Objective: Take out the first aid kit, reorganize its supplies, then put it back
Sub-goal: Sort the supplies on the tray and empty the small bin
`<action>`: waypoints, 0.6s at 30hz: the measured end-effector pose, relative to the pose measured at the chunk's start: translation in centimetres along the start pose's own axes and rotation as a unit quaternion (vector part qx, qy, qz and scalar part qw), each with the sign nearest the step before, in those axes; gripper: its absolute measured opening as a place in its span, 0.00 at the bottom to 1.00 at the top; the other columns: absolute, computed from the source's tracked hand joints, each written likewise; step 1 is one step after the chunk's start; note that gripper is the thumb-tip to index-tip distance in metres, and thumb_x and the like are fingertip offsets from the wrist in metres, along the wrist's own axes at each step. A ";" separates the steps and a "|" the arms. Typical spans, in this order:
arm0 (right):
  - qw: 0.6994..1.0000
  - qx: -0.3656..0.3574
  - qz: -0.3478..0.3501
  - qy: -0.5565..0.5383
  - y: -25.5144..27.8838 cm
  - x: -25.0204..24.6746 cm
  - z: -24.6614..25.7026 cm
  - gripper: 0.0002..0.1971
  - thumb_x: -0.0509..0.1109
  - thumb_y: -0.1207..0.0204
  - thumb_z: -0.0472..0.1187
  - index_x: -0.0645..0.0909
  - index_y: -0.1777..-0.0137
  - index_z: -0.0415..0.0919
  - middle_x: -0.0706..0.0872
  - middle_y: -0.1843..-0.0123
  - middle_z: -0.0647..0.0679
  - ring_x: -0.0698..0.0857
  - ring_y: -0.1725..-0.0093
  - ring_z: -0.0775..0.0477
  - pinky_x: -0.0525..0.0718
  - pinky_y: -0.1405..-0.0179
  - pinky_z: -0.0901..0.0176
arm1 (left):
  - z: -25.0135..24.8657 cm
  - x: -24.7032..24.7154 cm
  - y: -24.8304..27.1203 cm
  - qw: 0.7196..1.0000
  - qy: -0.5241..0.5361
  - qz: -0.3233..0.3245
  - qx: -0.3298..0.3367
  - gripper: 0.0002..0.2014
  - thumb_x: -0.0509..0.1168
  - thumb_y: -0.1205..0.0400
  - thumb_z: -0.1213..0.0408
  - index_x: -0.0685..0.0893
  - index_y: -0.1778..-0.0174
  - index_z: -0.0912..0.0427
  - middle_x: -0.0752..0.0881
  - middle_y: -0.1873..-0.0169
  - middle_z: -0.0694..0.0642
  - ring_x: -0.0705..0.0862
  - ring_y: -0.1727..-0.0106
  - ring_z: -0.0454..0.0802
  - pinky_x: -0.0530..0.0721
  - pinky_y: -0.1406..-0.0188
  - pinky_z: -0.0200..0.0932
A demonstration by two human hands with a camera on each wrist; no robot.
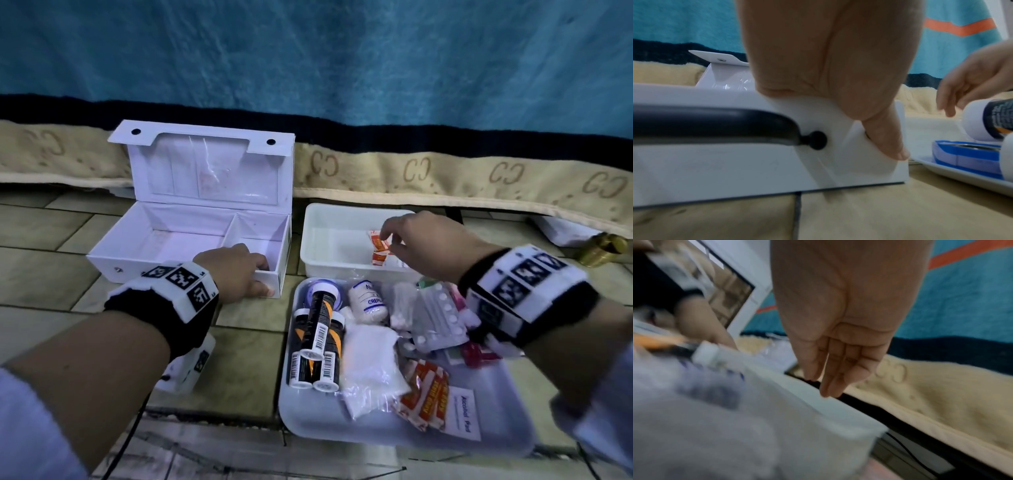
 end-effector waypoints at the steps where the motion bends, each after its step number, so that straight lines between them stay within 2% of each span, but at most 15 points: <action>1: 0.999 0.017 0.037 0.031 -0.9 0.4 -0.6 0.11 0.62 0.22 0.44 0.80 0.41 0.50 0.87 0.43 0.47 0.85 0.46 0.42 0.84 0.49 0.53 | 0.0 0.0 0.0 1.000 -0.001 -0.001 -0.001 0.26 0.60 0.22 0.38 0.71 0.29 0.43 0.73 0.33 0.52 0.78 0.36 0.54 0.77 0.42 0.49; 4: 0.988 0.034 0.122 0.088 -2.6 1.5 -1.2 0.15 0.67 0.24 0.44 0.80 0.38 0.45 0.85 0.41 0.45 0.84 0.43 0.42 0.82 0.50 0.56 | -0.1 -0.1 0.1 1.000 -0.001 -0.001 -0.003 0.27 0.60 0.22 0.38 0.71 0.29 0.43 0.73 0.33 0.52 0.78 0.36 0.53 0.76 0.43 0.48; 8: 0.981 0.034 0.170 0.090 -3.7 2.1 -1.0 0.17 0.68 0.24 0.44 0.82 0.38 0.38 0.86 0.40 0.43 0.84 0.41 0.42 0.84 0.42 0.53 | 0.0 0.0 0.0 1.000 0.002 -0.003 -0.002 0.26 0.61 0.22 0.38 0.71 0.29 0.43 0.73 0.34 0.52 0.78 0.37 0.54 0.76 0.44 0.48; 9: 0.980 0.036 0.171 0.091 -3.8 2.3 -1.1 0.17 0.68 0.25 0.43 0.82 0.39 0.36 0.86 0.40 0.42 0.84 0.42 0.41 0.84 0.43 0.53 | 0.0 0.0 0.0 1.000 0.002 -0.004 -0.002 0.26 0.61 0.22 0.38 0.71 0.29 0.43 0.73 0.34 0.52 0.78 0.36 0.54 0.76 0.44 0.48; 11: 0.980 0.041 0.170 0.097 -3.9 2.4 -1.0 0.13 0.70 0.26 0.41 0.83 0.45 0.35 0.87 0.45 0.42 0.84 0.49 0.42 0.83 0.52 0.56 | 0.0 0.0 0.0 1.000 0.001 -0.006 -0.003 0.26 0.61 0.22 0.38 0.71 0.29 0.43 0.73 0.33 0.52 0.78 0.36 0.53 0.76 0.43 0.49; 13: 0.982 0.051 0.152 0.095 -3.6 2.0 -0.9 0.06 0.72 0.28 0.39 0.83 0.54 0.37 0.85 0.52 0.43 0.82 0.56 0.42 0.78 0.60 0.58 | 0.0 0.0 0.0 1.000 0.002 -0.006 -0.004 0.27 0.61 0.22 0.38 0.71 0.29 0.43 0.73 0.33 0.52 0.78 0.36 0.53 0.76 0.43 0.49; 14: 0.987 0.057 0.130 0.080 -3.4 1.6 -0.9 0.03 0.72 0.28 0.37 0.83 0.56 0.40 0.85 0.54 0.44 0.83 0.57 0.41 0.78 0.61 0.58 | 0.0 0.1 0.0 1.000 0.003 -0.005 -0.004 0.27 0.61 0.22 0.38 0.71 0.29 0.43 0.73 0.33 0.52 0.78 0.35 0.53 0.76 0.43 0.48; 18: 0.996 0.076 0.005 -0.048 -2.1 -0.5 -1.8 0.04 0.71 0.26 0.36 0.86 0.54 0.43 0.88 0.52 0.44 0.85 0.51 0.41 0.80 0.56 0.57 | 0.1 0.2 -0.1 1.000 0.008 -0.010 -0.004 0.26 0.61 0.22 0.39 0.71 0.29 0.43 0.73 0.34 0.51 0.78 0.36 0.53 0.76 0.43 0.48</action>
Point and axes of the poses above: each hand's wrist, its own y-axis away from the middle knuckle, its own x-axis out of the palm, z = x × y, the point moved 1 cm from there along -y, towards the middle knuckle
